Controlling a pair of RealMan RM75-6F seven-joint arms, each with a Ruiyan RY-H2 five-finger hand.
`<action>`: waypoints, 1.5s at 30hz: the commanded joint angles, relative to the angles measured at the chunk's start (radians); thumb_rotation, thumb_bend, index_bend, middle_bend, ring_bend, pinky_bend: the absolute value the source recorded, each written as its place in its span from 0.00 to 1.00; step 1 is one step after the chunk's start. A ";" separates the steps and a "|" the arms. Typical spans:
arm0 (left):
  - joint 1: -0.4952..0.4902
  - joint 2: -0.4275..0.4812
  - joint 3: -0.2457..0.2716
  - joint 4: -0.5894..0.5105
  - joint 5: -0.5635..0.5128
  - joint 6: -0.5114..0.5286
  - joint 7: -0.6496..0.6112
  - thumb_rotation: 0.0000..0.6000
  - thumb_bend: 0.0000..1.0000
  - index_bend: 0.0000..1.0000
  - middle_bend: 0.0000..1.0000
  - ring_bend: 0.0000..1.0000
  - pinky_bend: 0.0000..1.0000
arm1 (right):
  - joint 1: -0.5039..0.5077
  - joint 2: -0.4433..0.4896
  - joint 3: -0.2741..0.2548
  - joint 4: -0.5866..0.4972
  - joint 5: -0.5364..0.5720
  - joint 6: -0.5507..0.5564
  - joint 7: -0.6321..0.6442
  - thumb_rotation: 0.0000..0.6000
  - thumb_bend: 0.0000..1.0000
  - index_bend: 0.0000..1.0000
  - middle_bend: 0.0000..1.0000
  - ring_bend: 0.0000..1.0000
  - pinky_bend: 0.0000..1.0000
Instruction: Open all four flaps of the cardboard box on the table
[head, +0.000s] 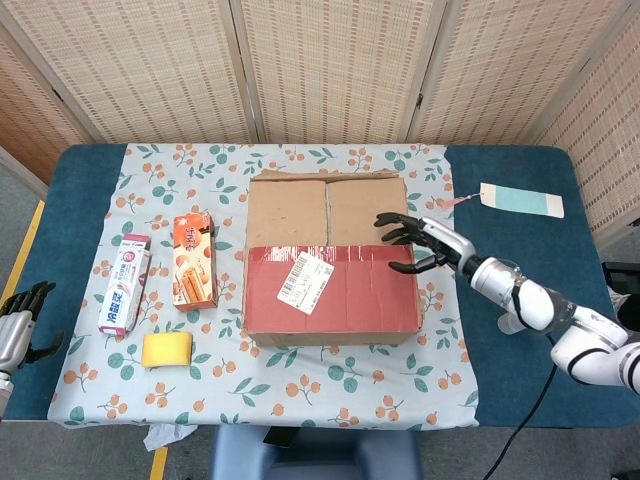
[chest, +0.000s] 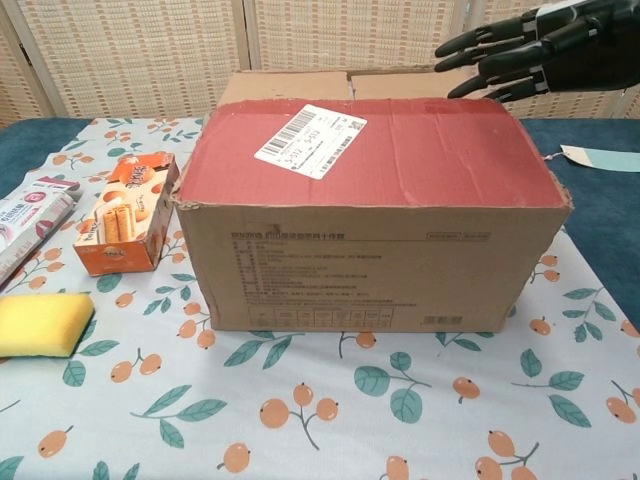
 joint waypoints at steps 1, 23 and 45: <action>0.000 0.001 0.000 -0.002 0.001 0.000 0.000 1.00 0.49 0.00 0.06 0.09 0.03 | 0.011 -0.005 -0.022 0.005 0.001 0.012 0.011 1.00 0.35 0.21 0.09 0.21 0.24; -0.005 -0.013 -0.002 -0.024 -0.004 0.021 0.091 1.00 0.49 0.00 0.06 0.09 0.03 | -0.019 0.214 -0.104 -0.274 -0.013 0.199 -0.132 1.00 0.35 0.17 0.08 0.20 0.23; -0.010 -0.009 -0.002 -0.072 -0.028 0.020 0.175 1.00 0.49 0.00 0.06 0.10 0.04 | -0.213 0.504 -0.159 -0.777 -0.104 0.339 -0.604 1.00 0.35 0.15 0.07 0.20 0.22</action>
